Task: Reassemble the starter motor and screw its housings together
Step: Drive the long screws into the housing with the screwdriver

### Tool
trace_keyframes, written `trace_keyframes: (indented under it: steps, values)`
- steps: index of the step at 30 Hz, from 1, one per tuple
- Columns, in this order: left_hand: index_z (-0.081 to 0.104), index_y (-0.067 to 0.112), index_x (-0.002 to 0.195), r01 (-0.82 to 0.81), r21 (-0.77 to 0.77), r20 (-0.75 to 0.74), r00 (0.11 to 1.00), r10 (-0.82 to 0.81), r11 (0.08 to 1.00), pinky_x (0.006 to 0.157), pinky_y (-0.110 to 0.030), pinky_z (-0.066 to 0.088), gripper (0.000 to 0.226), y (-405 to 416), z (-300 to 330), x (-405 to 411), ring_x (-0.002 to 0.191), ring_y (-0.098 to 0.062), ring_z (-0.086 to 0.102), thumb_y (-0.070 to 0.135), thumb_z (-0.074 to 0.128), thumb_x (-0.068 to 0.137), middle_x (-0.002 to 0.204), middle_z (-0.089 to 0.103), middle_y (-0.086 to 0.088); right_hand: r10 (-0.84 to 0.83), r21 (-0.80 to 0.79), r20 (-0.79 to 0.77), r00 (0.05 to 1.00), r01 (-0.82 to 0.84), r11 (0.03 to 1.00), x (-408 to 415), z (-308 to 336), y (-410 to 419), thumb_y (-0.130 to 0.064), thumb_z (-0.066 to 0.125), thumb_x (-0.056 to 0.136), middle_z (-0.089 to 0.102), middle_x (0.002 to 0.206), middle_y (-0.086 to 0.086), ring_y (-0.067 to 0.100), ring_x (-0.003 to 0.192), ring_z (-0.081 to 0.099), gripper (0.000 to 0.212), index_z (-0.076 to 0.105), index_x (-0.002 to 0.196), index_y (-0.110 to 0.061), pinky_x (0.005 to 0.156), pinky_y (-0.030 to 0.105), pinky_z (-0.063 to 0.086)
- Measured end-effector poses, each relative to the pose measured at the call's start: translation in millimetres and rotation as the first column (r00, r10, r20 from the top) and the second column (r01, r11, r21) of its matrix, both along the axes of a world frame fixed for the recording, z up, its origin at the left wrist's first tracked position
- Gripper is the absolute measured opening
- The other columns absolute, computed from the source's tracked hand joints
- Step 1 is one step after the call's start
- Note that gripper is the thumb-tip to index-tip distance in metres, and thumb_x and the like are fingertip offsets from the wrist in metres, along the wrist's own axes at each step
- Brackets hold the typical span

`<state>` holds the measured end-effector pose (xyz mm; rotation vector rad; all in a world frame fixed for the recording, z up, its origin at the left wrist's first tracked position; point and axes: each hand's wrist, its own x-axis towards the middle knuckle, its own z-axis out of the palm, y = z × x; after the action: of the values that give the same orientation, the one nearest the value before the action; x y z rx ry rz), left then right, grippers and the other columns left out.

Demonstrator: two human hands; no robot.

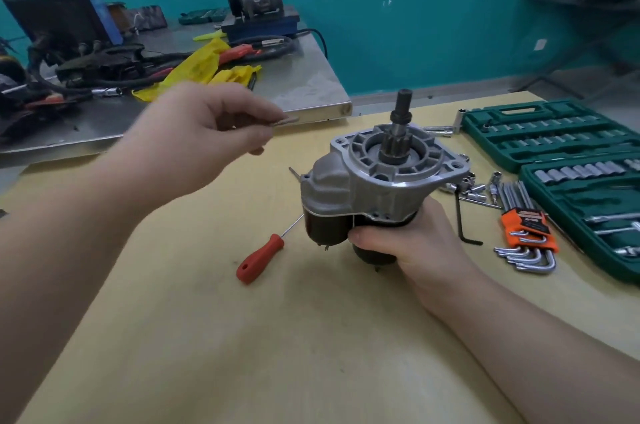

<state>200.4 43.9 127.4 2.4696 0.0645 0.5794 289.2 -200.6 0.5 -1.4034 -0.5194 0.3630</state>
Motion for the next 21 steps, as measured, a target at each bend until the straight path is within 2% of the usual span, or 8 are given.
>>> trace_keyframes:
  steps: [2,5,8,11,14,17,19,21]
  values:
    - [0.079,0.05,0.111,0.134,0.074,0.099,0.985,-0.141,0.988,0.075,-0.015,0.059,0.021,-25.9,20.7,-19.1,0.09,-0.005,0.076,0.043,0.071,0.092,0.101,0.077,0.018,0.016,-0.011,-0.008,1.0,-0.017,1.0,-1.2,0.3,0.9,-0.005,0.082,0.062,0.064,0.096,0.033,0.022,0.079,0.063,0.04,0.071,0.1,-0.006,0.069,0.042,0.048]
    - [0.082,0.034,0.115,0.172,0.438,0.14,0.956,-0.256,0.882,0.08,-0.039,0.06,0.018,-49.3,35.0,-29.2,0.09,-0.013,0.072,0.032,0.065,0.107,0.103,0.073,0.012,0.049,-0.044,-0.019,0.999,-0.05,0.998,-2.2,-1.2,2.2,-0.014,0.084,0.058,0.068,0.094,0.029,0.022,0.077,0.064,0.044,0.072,0.1,-0.007,0.067,0.043,0.048]
    - [0.085,0.016,0.109,0.162,0.655,0.1,0.95,-0.297,0.738,0.078,-0.034,0.052,0.018,-65.8,37.2,-26.0,0.084,-0.019,0.061,0.014,0.067,0.103,0.099,0.071,-0.005,0.059,-0.074,0.012,0.998,-0.058,0.996,-4.0,-0.3,3.2,-0.022,0.084,0.055,0.072,0.095,0.024,0.022,0.079,0.067,0.049,0.075,0.102,-0.014,0.067,0.042,0.051]
    - [0.083,0.017,0.114,0.221,0.719,-0.075,0.967,-0.243,0.658,0.073,-0.038,0.054,0.023,-87.9,42.1,-22.2,0.089,-0.029,0.066,0.004,0.073,0.098,0.108,0.068,-0.01,0.06,-0.109,0.039,0.997,-0.055,0.993,-3.5,0.0,4.2,-0.027,0.085,0.054,0.077,0.086,0.004,0.015,0.077,0.071,0.048,0.077,0.102,-0.026,0.065,0.035,0.057]
    - [0.062,0.038,0.136,0.172,0.79,-0.224,0.974,0.016,0.589,0.085,-0.032,0.05,0.034,-101.9,45.3,-15.3,0.11,-0.022,0.057,0.02,0.057,0.108,0.128,0.048,0.006,0.055,-0.116,0.029,0.998,-0.051,0.992,-2.7,-0.1,3.8,-0.028,0.086,0.055,0.078,0.088,-0.001,0.013,0.079,0.073,0.05,0.077,0.104,-0.029,0.066,0.033,0.059]
    - [0.063,0.027,0.109,0.247,0.845,-0.277,0.961,-0.007,0.474,0.068,-0.024,0.044,0.011,-115.1,45.3,-4.6,0.1,-0.024,0.06,0.018,0.063,0.105,0.101,0.053,0.007,0.061,-0.115,0.01,0.998,-0.059,0.992,-4.3,1.3,3.2,-0.027,0.086,0.055,0.078,0.088,0.003,0.013,0.076,0.073,0.049,0.077,0.103,-0.03,0.064,0.033,0.057]
    - [0.068,0.023,0.109,0.252,0.785,-0.297,0.955,-0.013,0.565,0.066,-0.022,0.045,0.008,-122.5,49.0,-2.0,0.097,-0.025,0.061,0.018,0.065,0.104,0.092,0.058,0.005,0.066,-0.111,-0.003,0.998,-0.065,0.992,-4.5,2.0,4.1,-0.026,0.086,0.054,0.077,0.082,0.004,0.014,0.07,0.069,0.046,0.077,0.099,-0.029,0.059,0.033,0.055]
    - [0.063,0.038,0.14,0.264,0.735,-0.305,0.951,-0.043,0.624,0.089,-0.024,0.049,0.035,-121.5,46.5,-7.9,0.117,-0.017,0.06,0.023,0.057,0.11,0.122,0.059,0.012,0.066,-0.115,0.004,0.998,-0.065,0.991,-4.5,3.0,4.8,-0.026,0.086,0.053,0.074,0.077,0.003,0.014,0.066,0.068,0.044,0.077,0.096,-0.028,0.057,0.032,0.054]
